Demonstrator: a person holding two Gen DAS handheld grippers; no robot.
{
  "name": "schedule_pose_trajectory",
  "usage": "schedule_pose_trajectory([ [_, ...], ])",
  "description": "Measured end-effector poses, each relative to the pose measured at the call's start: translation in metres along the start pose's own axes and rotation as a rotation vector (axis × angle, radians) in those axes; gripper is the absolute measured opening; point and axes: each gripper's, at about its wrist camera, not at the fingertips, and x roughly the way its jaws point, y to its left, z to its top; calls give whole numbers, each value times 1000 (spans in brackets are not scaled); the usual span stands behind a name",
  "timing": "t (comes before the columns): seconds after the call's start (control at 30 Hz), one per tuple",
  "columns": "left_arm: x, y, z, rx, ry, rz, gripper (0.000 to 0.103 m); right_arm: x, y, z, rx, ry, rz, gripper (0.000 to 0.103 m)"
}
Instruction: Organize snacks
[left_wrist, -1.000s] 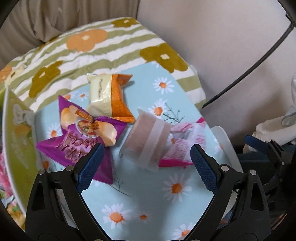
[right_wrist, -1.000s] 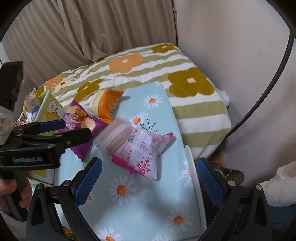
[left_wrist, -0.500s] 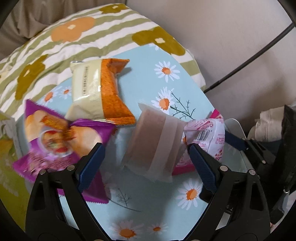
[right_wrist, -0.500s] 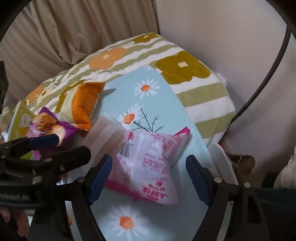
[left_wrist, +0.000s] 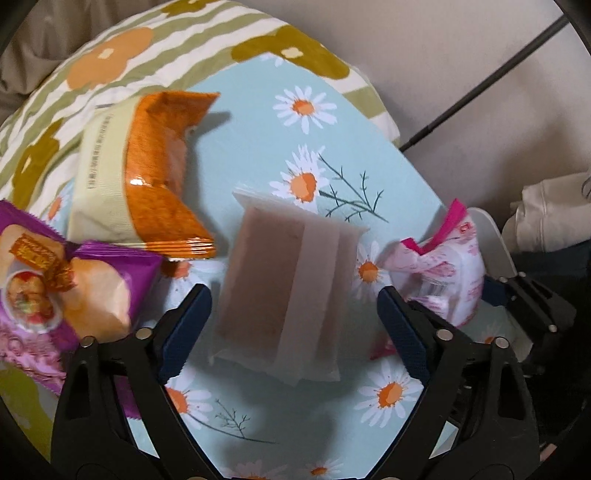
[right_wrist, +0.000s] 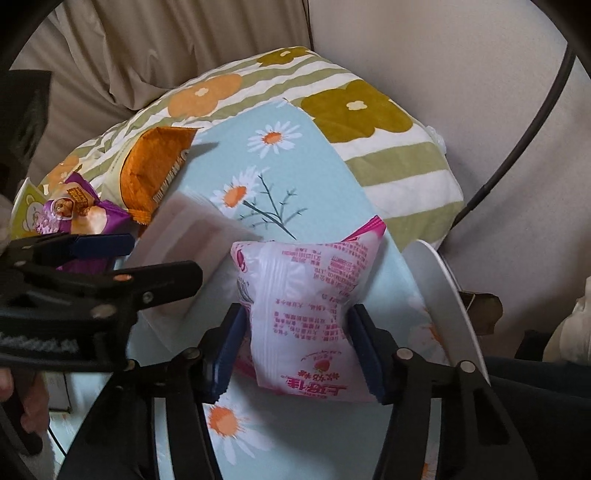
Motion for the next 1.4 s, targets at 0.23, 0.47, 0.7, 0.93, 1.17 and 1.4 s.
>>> schedule_pose_trajectory([
  [0.23,11,-9,0,51,8,59,82,-3,-4,-5,-4,-5,11,53],
  [0.47,8,-12,-3,82,-8,136,61,-3,-5,-5,-9,-11,16,49],
  [0.7,-1,-12,-12,47,-20,124,60,-8,-4,-2,-36,-15,36,39],
  [0.93,-35,-20,-23,2,-84,120,60,-28,0,-3,-58,-51,69,38],
  [1.17,-106,-27,-46,-98,-207,122,60,-75,9,4,-131,-123,118,38],
  [1.4,-182,-33,-92,-249,-350,142,60,-130,28,7,-255,-191,202,38],
])
